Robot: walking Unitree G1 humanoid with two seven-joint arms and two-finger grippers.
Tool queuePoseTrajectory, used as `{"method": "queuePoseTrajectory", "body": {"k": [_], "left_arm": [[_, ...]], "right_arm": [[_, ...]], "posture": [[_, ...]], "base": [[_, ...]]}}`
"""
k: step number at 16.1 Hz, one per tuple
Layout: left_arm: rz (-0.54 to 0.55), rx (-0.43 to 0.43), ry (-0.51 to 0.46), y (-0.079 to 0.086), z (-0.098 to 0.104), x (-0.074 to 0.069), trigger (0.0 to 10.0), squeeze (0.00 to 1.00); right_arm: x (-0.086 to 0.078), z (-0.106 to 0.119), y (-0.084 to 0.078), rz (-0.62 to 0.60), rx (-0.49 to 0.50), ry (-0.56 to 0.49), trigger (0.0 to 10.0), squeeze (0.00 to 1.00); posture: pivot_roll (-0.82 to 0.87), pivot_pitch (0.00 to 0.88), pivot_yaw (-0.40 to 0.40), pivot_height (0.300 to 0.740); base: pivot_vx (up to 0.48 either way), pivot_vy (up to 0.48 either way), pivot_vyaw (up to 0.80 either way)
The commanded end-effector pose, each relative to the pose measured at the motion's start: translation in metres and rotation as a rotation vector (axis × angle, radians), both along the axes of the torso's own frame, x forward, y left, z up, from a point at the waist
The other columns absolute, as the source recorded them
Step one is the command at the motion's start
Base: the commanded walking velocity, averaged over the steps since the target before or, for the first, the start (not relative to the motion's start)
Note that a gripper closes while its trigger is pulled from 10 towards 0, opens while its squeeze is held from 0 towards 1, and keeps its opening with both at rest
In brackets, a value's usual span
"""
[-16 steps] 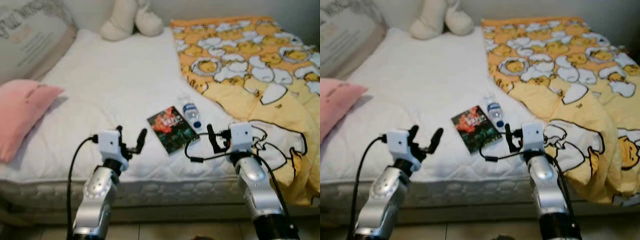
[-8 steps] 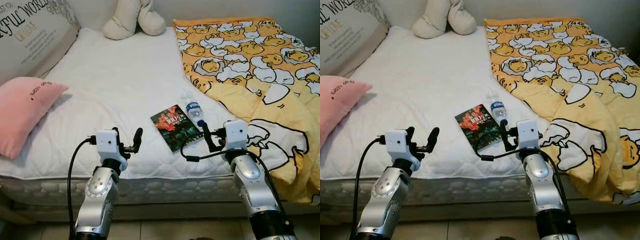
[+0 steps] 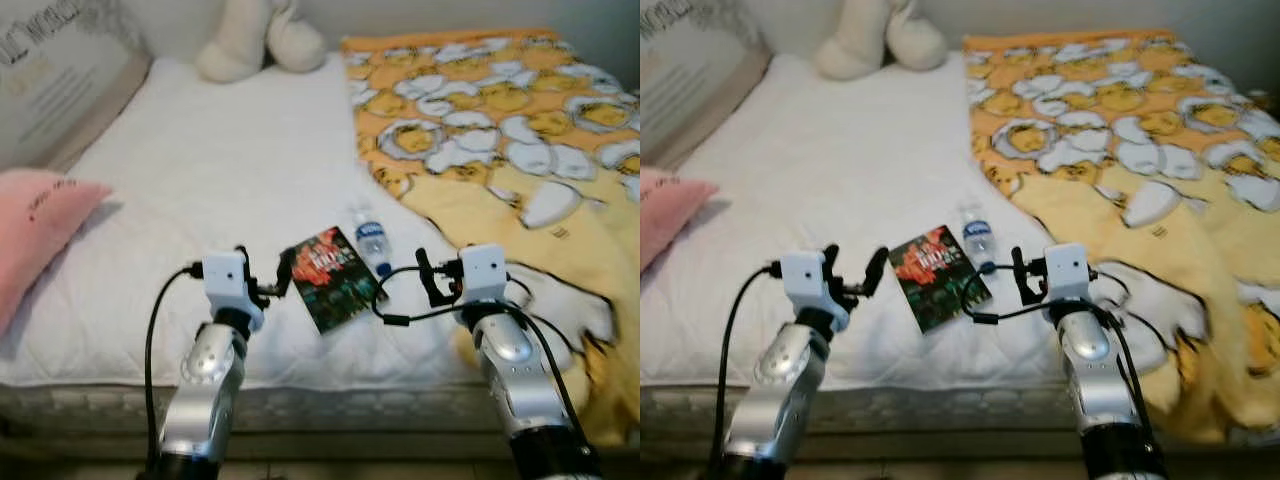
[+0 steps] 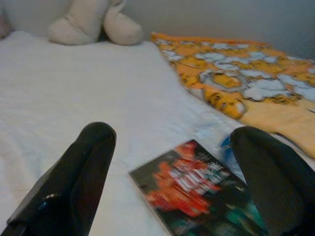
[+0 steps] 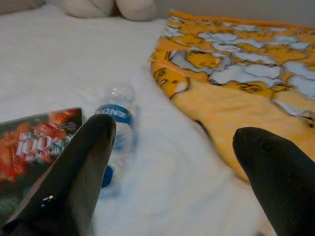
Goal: Clean up the room
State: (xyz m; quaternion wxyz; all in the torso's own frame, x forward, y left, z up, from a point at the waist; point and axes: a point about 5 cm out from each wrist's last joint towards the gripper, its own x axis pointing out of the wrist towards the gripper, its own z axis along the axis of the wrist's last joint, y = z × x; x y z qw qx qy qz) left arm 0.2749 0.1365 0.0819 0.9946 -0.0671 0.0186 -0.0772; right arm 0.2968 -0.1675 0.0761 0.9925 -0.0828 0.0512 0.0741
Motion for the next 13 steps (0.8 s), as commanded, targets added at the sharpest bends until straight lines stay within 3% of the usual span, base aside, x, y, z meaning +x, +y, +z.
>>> {"method": "queuePoseTrajectory", "body": {"k": [1, 9, 11, 13], "left_arm": [[0.014, 0.013, 0.01, 0.003, -0.002, 0.001, 10.0, 0.0], [-0.015, 0.033, 0.011, 0.002, 0.0, 0.005, 10.0, 0.0], [-0.036, -0.003, 0.026, 0.002, -0.001, 0.004, 10.0, 0.0], [-0.048, -0.007, 0.067, 0.005, -0.005, 0.014, 10.0, 0.0]], "right_arm": [[-0.001, 0.003, -0.001, 0.006, -0.005, -0.017, 10.0, 0.0], [-0.01, 0.0, -0.003, 0.002, -0.016, -0.014, 10.0, 0.0], [-0.013, -0.002, -0.004, -0.004, -0.016, -0.01, 10.0, 0.0], [-0.019, 0.002, -0.005, -0.012, -0.018, -0.02, 10.0, 0.0]], "posture": [[-0.15, 0.0, 0.086, 0.74], [-0.17, 0.0, 0.111, 0.74], [-0.17, 0.0, 0.12, 0.74], [-0.19, 0.0, 0.12, 0.74]], "base": [[0.0, 0.0, 0.0], [0.0, 0.0, 0.0], [0.0, 0.0, 0.0], [0.0, 0.0, 0.0]]}}
